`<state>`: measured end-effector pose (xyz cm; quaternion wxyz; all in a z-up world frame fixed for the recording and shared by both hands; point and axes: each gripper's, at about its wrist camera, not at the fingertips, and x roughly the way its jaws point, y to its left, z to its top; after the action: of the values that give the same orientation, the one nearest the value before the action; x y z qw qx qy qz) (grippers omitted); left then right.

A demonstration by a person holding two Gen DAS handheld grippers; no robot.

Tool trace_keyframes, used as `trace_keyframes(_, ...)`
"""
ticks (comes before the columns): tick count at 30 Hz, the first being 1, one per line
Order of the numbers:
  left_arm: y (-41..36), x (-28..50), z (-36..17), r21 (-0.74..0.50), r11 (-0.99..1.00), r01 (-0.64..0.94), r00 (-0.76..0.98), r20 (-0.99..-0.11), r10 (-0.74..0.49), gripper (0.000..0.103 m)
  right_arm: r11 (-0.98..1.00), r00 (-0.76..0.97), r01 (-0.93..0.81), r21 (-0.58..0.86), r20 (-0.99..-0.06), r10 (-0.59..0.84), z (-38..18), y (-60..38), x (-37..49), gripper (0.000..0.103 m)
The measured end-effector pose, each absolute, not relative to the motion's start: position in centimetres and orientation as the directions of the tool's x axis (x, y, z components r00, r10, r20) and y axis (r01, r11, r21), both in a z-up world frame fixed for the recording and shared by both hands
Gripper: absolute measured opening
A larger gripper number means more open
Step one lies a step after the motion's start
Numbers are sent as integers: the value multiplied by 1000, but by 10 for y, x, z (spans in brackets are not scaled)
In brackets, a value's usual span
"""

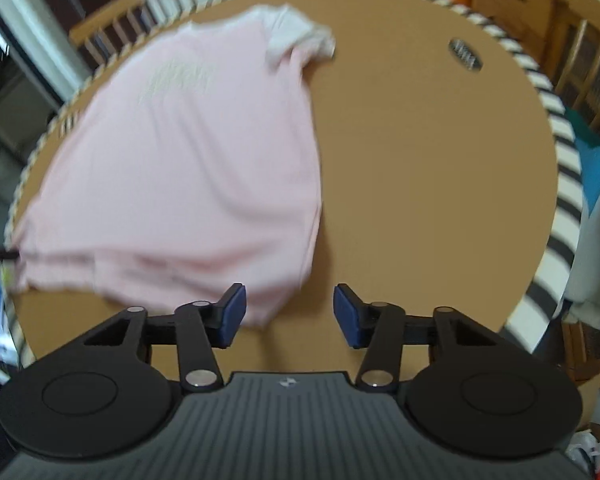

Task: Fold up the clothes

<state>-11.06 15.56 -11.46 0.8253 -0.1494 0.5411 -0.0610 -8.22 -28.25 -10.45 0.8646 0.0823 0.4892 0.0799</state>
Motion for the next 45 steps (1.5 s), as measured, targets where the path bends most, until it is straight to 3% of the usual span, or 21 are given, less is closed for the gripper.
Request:
trace_keyframes(2,150,-115,-115,-346,936,-62,407,-865,-293,40,975,503,-85,207,-835,221,-111,-273,-87,47)
trace_keyframes(4,142,-115,-117,-342,939,-40,408,-863,-298,41,975,497,-112,193,-838,223,-117,-264,-92,46)
trace_keyframes(5,138,-115,-117,-323,946,-20,413,-864,-286,39,974,495,-126,186,-840,224,-120,-259,-94,37)
trace_keyframes(6,134,-115,-116,-305,952,2,415,-866,-278,39,974,493,-152,169,-841,223,-121,-253,-94,8)
trace_keyframes(7,130,-115,-115,-288,957,23,414,-869,-271,30,969,472,-179,173,-848,239,-121,-249,-92,5)
trace_keyframes(8,128,-115,-114,-277,960,39,412,-871,-269,11,960,446,-198,196,-855,266,-119,-247,-91,5)
trace_keyframes(14,140,-124,-105,-260,964,49,407,-877,-257,7,964,382,-195,182,-891,245,-84,-266,-109,5)
trace_keyframes(19,150,-130,-101,-264,963,46,390,-883,-261,7,973,329,-131,190,-917,224,-72,-286,-125,6)
trace_keyframes(22,151,-132,-104,-250,967,50,354,-901,-251,9,969,237,-75,237,-939,248,-84,-286,-128,17)
trace_keyframes(24,155,-135,-103,-248,968,45,340,-907,-249,12,975,178,-49,216,-959,222,-93,-285,-132,31)
trace_keyframes(31,172,-130,-86,-263,965,1,399,-885,-241,18,986,386,-9,168,-909,158,-77,-301,-118,32)
trace_keyframes(35,156,-123,-88,-266,964,28,396,-882,-254,19,992,306,-36,123,-943,129,-107,-292,-107,26)
trace_keyframes(39,131,-128,-100,-230,967,106,372,-893,-253,19,993,305,-21,114,-945,115,-112,-293,-118,27)
trace_keyframes(45,122,-126,-113,-227,967,113,335,-908,-252,21,984,336,-132,117,-929,156,-107,-263,-112,29)
